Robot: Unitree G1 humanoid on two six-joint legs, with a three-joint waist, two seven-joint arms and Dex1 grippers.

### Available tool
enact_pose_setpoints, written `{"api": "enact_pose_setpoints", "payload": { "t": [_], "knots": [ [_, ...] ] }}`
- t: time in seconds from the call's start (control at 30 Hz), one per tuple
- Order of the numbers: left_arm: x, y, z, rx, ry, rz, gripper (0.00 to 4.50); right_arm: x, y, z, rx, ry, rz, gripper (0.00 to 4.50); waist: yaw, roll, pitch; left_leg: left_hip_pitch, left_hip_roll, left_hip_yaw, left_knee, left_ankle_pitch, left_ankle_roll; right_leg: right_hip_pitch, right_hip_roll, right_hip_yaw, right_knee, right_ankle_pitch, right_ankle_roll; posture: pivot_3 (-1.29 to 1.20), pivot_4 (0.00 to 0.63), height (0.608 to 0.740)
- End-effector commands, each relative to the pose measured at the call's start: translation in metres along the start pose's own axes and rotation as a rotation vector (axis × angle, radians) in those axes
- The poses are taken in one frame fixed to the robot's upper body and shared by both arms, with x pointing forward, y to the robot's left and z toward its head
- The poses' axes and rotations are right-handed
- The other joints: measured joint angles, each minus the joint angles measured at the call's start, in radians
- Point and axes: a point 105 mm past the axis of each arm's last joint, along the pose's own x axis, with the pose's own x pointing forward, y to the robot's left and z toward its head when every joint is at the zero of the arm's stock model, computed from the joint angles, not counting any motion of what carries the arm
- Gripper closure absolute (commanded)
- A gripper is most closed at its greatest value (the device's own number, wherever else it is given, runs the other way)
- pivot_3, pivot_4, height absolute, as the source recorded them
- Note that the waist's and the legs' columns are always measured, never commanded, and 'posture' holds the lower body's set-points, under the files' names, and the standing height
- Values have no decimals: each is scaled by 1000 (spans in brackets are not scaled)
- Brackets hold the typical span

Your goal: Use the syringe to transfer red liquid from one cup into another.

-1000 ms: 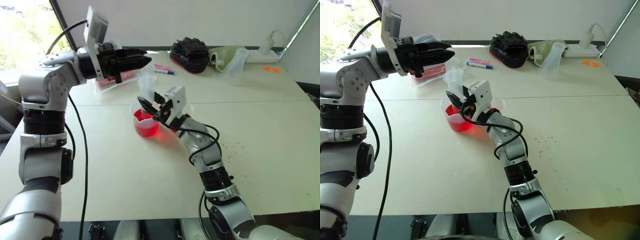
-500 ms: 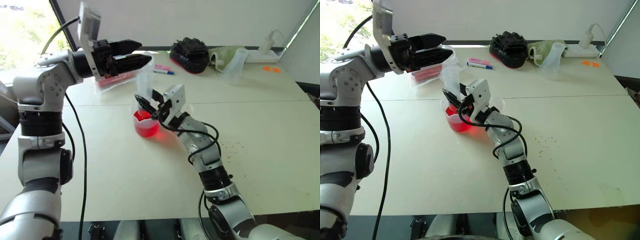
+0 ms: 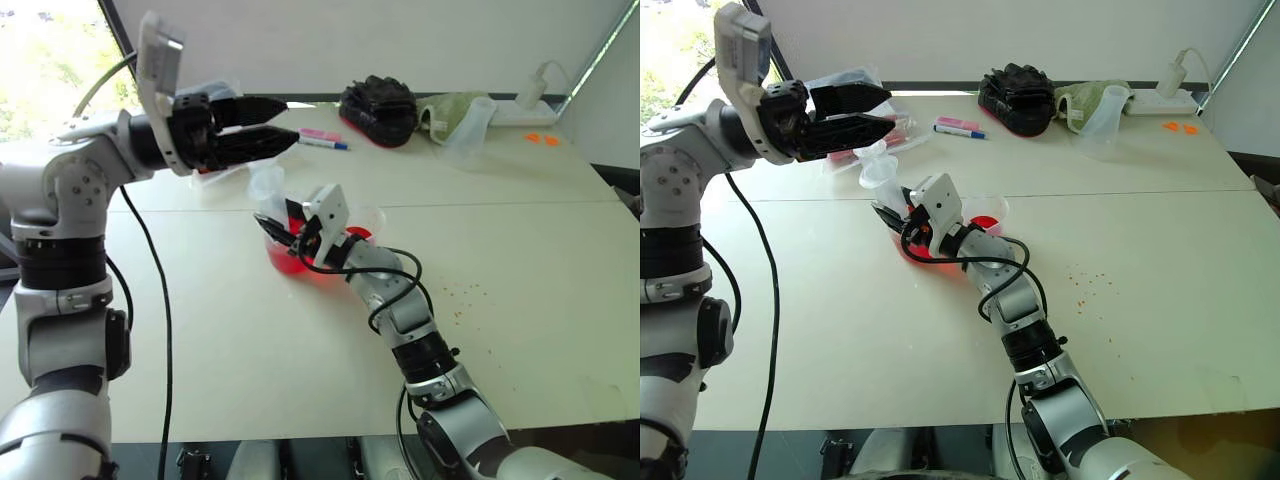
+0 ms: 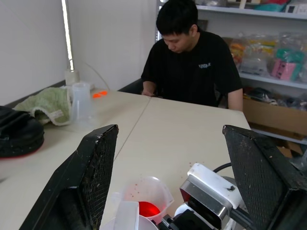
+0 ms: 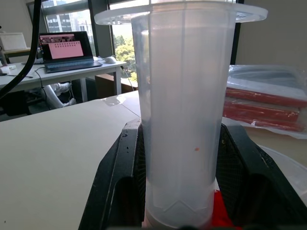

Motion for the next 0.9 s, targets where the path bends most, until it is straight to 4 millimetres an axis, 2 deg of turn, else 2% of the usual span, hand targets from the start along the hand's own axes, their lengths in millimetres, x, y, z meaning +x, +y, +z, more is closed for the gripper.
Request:
{"api": "enact_pose_setpoints", "payload": {
  "t": [0.03,0.53,0.8,0.9],
  "knots": [
    [-8,2,26,81,-64,39,863,5,-6,22,-35,-69,-10,3124,0,0,0,0,0,0,0,0,0,0,0,0,0,0,0,0,150,711],
    [-18,11,30,89,-108,123,863,-2,-30,43,-73,-121,-97,3124,0,0,0,0,0,0,0,0,0,0,0,0,0,0,0,0,150,711],
    [-28,12,21,70,-76,148,863,-13,-20,53,-68,-115,-50,3124,2,0,0,0,0,0,0,0,0,0,0,0,0,0,0,0,150,711],
    [-30,13,19,65,-74,155,863,-15,-18,63,-72,-131,-44,3124,4,0,0,0,0,0,0,0,0,0,0,0,0,0,0,0,150,711]
  ]
}}
